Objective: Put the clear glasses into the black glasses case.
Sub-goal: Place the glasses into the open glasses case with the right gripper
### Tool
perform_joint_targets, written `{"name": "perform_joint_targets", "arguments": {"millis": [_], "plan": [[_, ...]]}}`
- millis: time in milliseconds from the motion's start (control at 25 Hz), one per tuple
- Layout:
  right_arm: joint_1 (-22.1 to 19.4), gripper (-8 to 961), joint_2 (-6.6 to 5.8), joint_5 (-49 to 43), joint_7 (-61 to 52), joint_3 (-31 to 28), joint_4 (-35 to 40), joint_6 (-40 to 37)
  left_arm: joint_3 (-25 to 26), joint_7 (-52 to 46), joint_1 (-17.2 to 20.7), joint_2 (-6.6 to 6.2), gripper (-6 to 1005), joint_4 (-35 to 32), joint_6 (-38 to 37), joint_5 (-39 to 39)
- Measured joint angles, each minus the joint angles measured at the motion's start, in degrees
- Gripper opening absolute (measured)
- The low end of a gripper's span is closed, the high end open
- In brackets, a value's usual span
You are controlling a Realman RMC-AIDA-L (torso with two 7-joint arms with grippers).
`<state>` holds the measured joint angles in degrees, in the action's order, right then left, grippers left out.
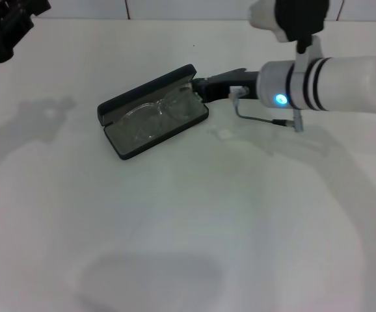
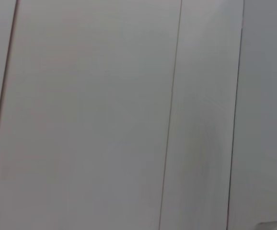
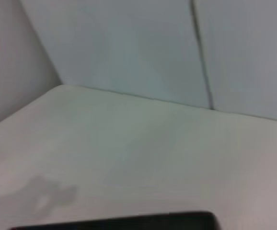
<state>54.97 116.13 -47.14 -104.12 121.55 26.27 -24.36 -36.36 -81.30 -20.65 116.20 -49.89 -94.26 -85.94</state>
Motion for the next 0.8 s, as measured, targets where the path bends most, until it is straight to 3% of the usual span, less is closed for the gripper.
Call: {"name": "perform_joint_targets", "arguments": {"millis": [560,800], "plan": [[2.50,50,0.07,0.19,-1.17,-0.16,-5.33,3.03,-0.03,0.00,-1.04,-0.33,56,-0.03,0.22,-0.08],[5.66,54,0.06,0.25,-6.18,3.79,-8.40,2.53,-0.03,0.00,-1.51,-0.58,56,-0.03,0.22,-0.07]]}}
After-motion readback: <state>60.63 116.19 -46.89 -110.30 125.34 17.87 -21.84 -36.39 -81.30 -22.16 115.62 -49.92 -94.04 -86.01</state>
